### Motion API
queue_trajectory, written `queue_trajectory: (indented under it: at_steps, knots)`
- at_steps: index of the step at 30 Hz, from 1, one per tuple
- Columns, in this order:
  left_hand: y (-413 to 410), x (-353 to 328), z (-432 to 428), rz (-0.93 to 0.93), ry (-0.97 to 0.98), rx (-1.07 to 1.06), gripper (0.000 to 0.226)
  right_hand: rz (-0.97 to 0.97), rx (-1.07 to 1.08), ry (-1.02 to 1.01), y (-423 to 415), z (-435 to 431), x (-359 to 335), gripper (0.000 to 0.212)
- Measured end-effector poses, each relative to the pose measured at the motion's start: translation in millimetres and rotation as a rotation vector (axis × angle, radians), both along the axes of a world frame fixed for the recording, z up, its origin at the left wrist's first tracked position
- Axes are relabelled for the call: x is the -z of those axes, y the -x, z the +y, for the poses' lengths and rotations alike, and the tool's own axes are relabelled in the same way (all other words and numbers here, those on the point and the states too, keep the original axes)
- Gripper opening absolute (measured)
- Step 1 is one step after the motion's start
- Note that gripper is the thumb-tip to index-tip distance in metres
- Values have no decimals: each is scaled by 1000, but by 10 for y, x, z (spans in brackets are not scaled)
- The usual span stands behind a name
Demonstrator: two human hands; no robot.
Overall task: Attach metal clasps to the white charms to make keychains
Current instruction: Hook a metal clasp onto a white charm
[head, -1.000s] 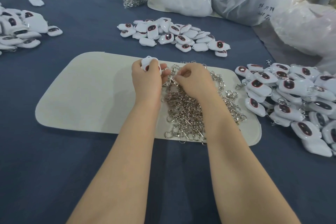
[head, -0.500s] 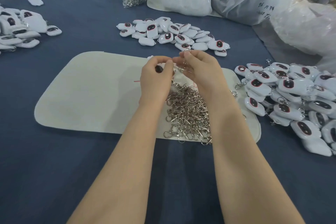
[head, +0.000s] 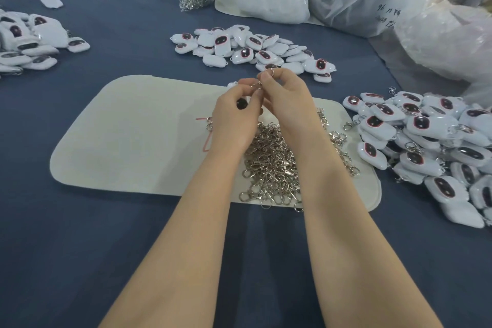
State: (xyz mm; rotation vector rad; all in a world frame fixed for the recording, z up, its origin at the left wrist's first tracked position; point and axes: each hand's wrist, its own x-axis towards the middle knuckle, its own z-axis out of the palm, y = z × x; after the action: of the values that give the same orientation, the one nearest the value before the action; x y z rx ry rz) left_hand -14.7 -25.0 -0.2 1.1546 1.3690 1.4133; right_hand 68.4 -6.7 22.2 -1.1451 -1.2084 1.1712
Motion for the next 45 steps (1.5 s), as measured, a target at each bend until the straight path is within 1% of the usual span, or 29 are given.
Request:
queue_trajectory:
  at_steps: [3,6,11,14,18,22,25,28,33,36,39,41,43,45]
  knots:
    - [15,9,3,-34,15,-58,18,-37,71,1,-18,20,-5,9]
    - [31,18,21,-10,19,-118,17,-121,113,8,-34,29,3,9]
    - [17,21,8,9,27,-101,11,-227,113,-60,-17,1,9,16]
    - [15,25,11,11,46,-93,10,-219,122,-97,-17,-13,3,15]
    - [27,15,13,-48,41,-101,14,-241,104,-147,-2,-36,-7,13]
    - [34,16,13,-108,79,-67,19,-229,76,-173,26,-67,-40,13]
    - [32,9,5,-200,102,-74,17,-257,68,-180,41,-74,-45,11]
    - [46,3,4,-316,121,-78,15,-291,39,-197,69,-84,-45,15]
    - [84,8,46,-305,111,-156,17,-341,104,-196,82,-53,-27,17]
    - [93,13,59,-322,129,-188,17,-307,132,-150,39,-28,-11,16]
    - [65,5,38,-295,130,-144,14,-199,113,-119,29,-33,-15,9]
    - [41,1,18,-260,126,-110,9,-160,116,-105,33,-38,-23,9]
    - [27,1,9,-233,137,-93,12,-147,128,-95,30,-39,-27,10]
    - [21,-5,5,-243,151,-80,14,-153,137,-85,24,-42,-29,12]
